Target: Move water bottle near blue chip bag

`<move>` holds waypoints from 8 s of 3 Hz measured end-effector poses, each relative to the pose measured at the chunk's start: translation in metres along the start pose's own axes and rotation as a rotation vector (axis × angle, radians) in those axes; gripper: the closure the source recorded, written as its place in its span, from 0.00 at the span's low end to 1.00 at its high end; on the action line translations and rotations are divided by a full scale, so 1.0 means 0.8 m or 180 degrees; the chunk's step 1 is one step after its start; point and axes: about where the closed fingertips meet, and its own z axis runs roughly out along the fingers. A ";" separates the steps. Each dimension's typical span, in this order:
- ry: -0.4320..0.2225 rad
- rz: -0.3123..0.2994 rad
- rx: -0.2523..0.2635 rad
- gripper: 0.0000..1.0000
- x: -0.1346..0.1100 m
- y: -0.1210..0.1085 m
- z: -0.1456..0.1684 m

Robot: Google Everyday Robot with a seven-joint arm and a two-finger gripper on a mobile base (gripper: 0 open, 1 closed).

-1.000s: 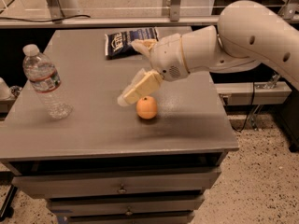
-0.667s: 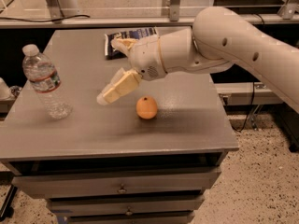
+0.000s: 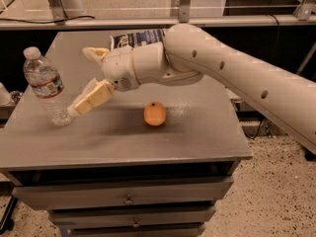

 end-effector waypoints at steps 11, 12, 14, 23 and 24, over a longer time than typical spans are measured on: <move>0.0218 0.0155 0.0630 1.00 0.028 -0.066 -0.120; 0.0204 0.0056 0.1016 1.00 0.025 -0.106 -0.184; 0.0062 -0.0016 0.1444 1.00 0.032 -0.153 -0.251; -0.0103 0.0621 0.2327 0.37 0.152 -0.310 -0.317; -0.0102 0.0622 0.2327 0.13 0.152 -0.310 -0.317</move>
Offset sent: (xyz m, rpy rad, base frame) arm -0.0211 0.0752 0.0025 0.1432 0.0788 0.1412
